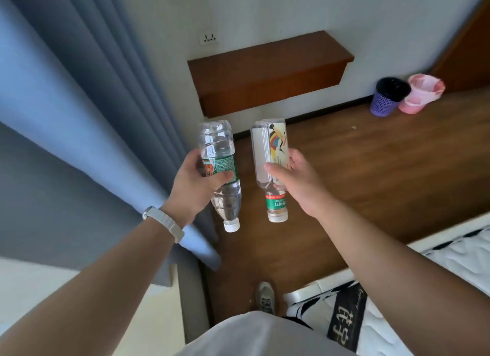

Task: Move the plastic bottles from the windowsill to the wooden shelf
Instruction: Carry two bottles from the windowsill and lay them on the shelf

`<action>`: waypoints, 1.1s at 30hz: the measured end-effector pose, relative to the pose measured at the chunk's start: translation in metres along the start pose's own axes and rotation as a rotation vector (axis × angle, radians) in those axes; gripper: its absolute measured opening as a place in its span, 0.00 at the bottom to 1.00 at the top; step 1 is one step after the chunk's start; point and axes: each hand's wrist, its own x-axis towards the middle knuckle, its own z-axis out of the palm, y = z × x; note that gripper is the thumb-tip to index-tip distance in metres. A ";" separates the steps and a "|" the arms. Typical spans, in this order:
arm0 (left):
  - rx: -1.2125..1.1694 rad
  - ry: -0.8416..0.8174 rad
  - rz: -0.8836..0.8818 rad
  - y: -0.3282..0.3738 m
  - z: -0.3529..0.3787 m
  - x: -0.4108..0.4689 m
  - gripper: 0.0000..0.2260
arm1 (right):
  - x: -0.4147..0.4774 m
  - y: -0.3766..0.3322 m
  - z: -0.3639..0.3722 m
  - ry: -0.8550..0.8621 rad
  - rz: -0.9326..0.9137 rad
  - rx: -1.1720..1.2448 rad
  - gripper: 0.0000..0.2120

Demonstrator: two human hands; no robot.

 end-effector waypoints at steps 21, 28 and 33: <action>0.017 -0.064 -0.038 0.025 0.043 0.167 0.22 | 0.148 -0.025 -0.042 0.103 0.061 -0.024 0.23; -0.011 -0.182 0.007 0.030 0.040 0.267 0.23 | 0.209 -0.048 -0.046 0.292 0.112 -0.080 0.25; -0.028 -0.239 0.041 0.035 0.031 0.338 0.26 | 0.263 -0.070 -0.037 0.339 0.075 -0.054 0.24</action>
